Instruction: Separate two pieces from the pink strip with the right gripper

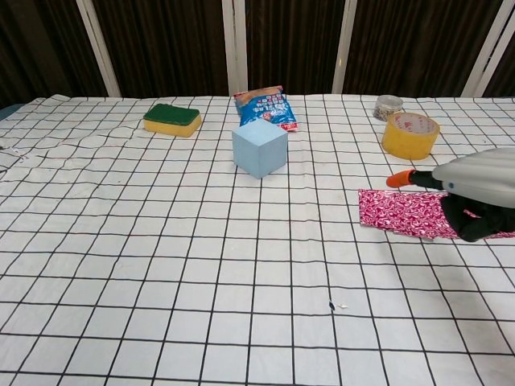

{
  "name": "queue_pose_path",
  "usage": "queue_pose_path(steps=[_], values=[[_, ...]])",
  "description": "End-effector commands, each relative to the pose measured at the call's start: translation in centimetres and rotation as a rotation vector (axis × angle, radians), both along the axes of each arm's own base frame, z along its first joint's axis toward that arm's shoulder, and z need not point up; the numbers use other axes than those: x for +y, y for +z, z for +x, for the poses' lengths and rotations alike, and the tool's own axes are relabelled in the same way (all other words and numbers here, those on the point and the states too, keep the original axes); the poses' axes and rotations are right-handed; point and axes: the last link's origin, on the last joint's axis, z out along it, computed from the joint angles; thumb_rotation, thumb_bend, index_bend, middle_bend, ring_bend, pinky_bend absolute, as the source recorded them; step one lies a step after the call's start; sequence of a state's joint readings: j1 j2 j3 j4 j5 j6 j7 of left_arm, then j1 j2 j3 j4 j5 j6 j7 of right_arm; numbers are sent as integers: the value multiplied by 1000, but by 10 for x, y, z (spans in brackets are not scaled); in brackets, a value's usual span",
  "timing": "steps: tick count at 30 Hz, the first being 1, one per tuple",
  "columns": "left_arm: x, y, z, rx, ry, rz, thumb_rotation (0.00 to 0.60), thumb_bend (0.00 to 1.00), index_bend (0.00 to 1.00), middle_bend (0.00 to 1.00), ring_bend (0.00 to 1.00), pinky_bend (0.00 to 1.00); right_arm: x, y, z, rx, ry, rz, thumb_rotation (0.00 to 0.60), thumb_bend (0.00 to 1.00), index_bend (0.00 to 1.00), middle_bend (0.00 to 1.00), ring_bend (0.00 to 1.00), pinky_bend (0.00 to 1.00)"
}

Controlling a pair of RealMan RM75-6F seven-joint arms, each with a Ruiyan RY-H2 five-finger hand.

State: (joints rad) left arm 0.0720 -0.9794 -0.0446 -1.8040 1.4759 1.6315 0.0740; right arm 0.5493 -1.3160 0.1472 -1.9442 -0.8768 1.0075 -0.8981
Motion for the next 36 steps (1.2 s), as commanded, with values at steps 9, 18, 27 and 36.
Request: queue_pose_path(steps=[9, 18, 27, 36], values=[[2, 0, -1, 5, 7, -1, 600, 256, 145, 0, 0, 63, -25, -24, 13, 37, -41, 33, 600, 1000, 0, 898, 855, 710], [3, -1, -2, 9, 13, -1, 600, 256, 145, 0, 0, 63, -33, -29, 4, 73, -103, 45, 600, 1000, 6, 898, 855, 710], [2, -2, 0, 19, 12, -1, 600, 257, 145, 0, 0, 63, -34, -35, -4, 94, -129, 68, 600, 1000, 30, 898, 856, 711], [3, -4, 1, 25, 14, -5, 600, 257, 145, 0, 0, 63, -33, -41, -4, 103, -126, 85, 600, 1000, 40, 898, 856, 711]])
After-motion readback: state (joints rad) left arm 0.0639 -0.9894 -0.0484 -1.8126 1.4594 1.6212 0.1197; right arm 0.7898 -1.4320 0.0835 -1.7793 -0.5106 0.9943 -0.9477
